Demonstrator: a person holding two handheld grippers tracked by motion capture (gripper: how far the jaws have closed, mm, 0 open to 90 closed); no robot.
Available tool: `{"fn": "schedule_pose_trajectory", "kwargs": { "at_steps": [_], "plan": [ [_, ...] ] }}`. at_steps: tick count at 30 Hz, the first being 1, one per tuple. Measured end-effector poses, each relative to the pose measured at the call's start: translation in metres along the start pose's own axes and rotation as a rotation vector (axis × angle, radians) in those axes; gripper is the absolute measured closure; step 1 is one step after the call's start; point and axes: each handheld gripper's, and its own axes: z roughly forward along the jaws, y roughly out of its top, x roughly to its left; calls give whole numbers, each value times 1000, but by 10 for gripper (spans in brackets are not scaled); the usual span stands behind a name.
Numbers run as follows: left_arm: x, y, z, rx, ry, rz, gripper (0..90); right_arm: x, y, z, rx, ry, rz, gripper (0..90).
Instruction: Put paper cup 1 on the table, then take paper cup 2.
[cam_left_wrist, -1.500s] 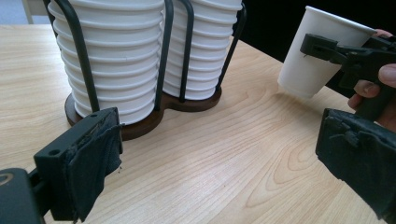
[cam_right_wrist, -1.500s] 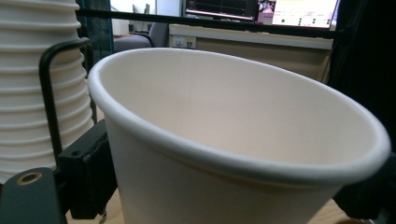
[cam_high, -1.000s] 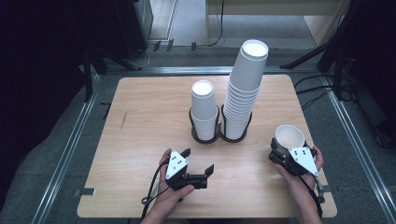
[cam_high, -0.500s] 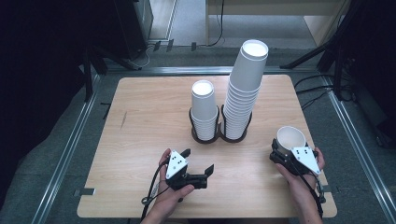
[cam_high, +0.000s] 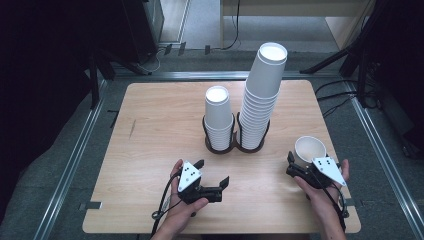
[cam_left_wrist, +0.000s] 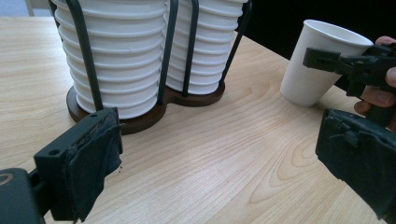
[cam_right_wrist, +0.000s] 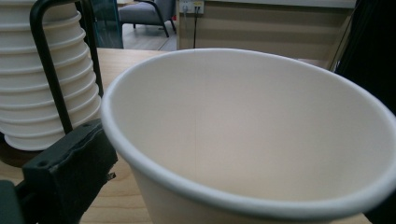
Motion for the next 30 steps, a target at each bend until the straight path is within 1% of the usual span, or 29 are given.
{"fn": "schedule_pose_trajectory", "kwargs": {
  "at_steps": [4,7,11,16,18,19,20,23,26,30],
  "plan": [
    [1,1,-1,-1,2,-2,9,-1,0,-2,5,3,-4,0],
    [2,1,-2,-5,6,-6,9,-2,-1,-5,5,3,-22,0],
    [4,1,-3,-5,9,-10,9,-4,0,-11,6,10,-20,0],
    [6,2,-4,-12,11,-18,9,-6,2,-20,5,21,-36,0],
    [7,3,-5,-14,4,-29,9,-8,3,-25,4,26,-37,0],
    [7,3,-5,-17,-2,-41,9,-9,4,-27,2,27,-36,0],
    [7,3,-6,-16,-3,-43,9,-10,5,-29,-3,34,-36,0],
    [9,3,-5,-14,-6,-48,9,-13,13,-37,1,66,-11,0],
    [8,3,-5,-13,-4,-50,9,-12,17,-42,-4,104,-16,0],
    [7,3,-5,-14,-3,-47,9,-7,20,-44,-3,118,-34,0]
  ]
}}
